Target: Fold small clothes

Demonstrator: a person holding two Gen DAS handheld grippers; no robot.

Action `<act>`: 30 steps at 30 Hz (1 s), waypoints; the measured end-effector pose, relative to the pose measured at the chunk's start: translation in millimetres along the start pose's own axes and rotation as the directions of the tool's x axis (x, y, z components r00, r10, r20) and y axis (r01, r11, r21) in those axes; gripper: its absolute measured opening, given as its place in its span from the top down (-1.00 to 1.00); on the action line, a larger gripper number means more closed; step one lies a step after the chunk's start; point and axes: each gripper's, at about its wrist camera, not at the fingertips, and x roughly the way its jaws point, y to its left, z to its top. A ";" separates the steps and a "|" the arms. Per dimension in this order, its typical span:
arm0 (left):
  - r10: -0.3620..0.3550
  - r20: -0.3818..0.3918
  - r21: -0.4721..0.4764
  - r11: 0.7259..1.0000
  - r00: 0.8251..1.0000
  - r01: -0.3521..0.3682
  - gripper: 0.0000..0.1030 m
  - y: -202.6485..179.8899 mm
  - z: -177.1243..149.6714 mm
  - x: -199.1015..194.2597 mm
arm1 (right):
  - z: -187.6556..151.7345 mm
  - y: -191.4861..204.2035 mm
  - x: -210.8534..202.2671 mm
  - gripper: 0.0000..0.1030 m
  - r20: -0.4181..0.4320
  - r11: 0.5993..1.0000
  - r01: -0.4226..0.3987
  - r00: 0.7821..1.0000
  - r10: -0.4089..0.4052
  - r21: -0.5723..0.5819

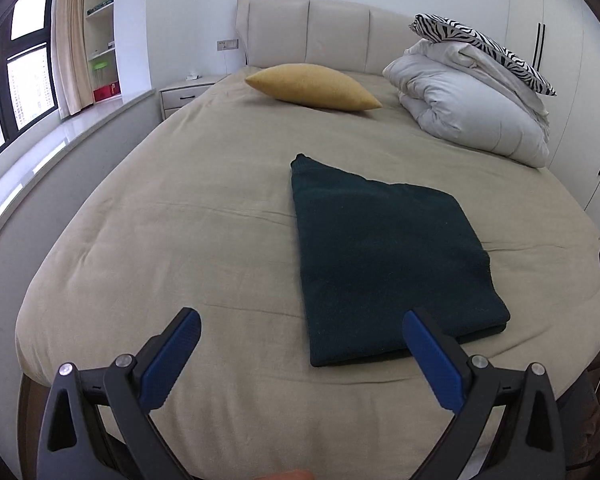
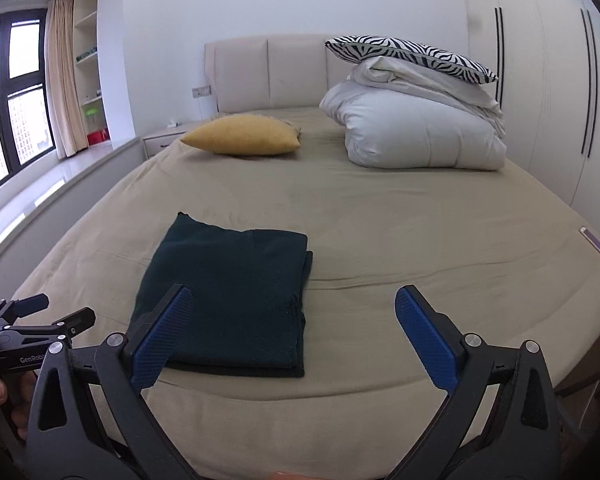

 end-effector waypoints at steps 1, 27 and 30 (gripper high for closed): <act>0.004 -0.003 0.003 1.000 1.000 -0.004 -1.00 -0.2 -1.0 2.6 | -0.2 2.6 9.3 -1.00 -0.006 1.000 0.016 1.000 -0.016 -0.011; 0.051 -0.026 -0.021 0.998 0.998 -0.051 -1.00 18.3 -7.7 37.4 | -44.4 36.6 102.1 -1.00 -0.153 0.997 0.059 0.986 -0.065 -0.045; 0.051 -0.027 -0.019 0.998 0.998 -0.052 -1.00 18.5 -8.1 37.2 | -44.1 37.9 99.9 -1.00 -0.156 0.997 0.057 0.986 -0.063 -0.045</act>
